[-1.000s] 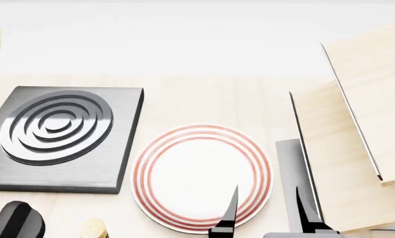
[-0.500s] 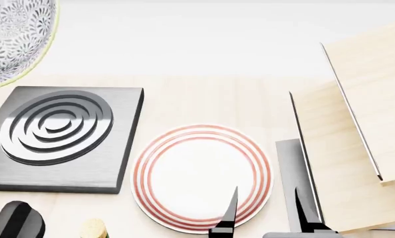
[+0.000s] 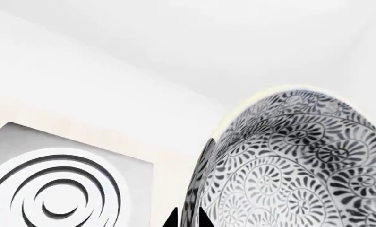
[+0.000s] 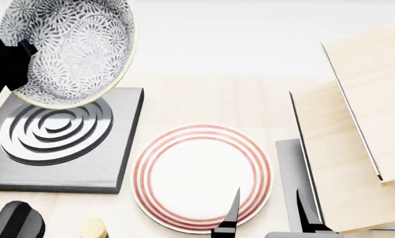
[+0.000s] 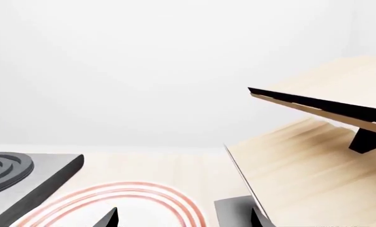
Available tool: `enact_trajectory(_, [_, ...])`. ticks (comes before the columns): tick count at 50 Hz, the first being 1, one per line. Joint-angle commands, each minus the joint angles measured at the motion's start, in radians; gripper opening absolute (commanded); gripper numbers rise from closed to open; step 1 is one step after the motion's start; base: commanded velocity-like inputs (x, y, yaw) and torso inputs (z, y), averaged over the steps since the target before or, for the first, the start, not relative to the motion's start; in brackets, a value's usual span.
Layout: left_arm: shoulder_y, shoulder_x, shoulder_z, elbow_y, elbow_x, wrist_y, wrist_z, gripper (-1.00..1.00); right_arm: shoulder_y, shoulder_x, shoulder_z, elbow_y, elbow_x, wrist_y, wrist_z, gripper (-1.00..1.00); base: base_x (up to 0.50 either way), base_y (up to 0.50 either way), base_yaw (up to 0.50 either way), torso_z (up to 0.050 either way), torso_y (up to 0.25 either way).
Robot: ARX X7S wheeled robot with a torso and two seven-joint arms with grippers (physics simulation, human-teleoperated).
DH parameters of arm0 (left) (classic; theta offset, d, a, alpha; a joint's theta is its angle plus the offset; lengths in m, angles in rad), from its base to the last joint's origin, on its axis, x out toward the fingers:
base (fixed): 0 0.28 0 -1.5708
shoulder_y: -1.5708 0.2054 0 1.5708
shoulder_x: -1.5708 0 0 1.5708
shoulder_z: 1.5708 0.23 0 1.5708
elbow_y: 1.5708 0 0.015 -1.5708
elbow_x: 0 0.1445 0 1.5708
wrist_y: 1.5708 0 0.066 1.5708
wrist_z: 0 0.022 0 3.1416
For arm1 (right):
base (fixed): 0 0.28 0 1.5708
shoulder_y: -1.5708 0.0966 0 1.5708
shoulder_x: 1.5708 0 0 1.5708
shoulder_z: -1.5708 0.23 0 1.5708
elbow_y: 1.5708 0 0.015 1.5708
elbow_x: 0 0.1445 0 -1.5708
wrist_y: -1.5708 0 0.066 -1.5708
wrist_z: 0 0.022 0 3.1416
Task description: Pick up the akita bowl and put it on the plate.
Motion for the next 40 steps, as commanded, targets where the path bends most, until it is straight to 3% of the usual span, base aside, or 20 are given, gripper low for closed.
enact_trajectory(1, [-0.143, 0.060, 0.128, -0.200, 0.050, -0.093, 0.021, -1.00, 0.001, -0.001, 0.000, 0.014, 0.006, -0.009, -0.002, 1.00, 0.00, 0.00, 0.00, 0.000, 0.000])
enact_trajectory(17, [-0.397, 0.204, 0.315, -0.565, 0.206, -0.171, 0.090, -1.00, -0.004, 0.009, 0.009, 0.018, 0.059, -0.026, -0.035, 1.00, 0.00, 0.00, 0.00, 0.000, 0.000])
enact_trajectory(40, [-0.516, 0.337, 0.468, -0.850, 0.330, -0.161, 0.299, -1.00, 0.000, 0.010, 0.009, 0.030, 0.052, -0.029, -0.020, 1.00, 0.00, 0.00, 0.00, 0.000, 0.000])
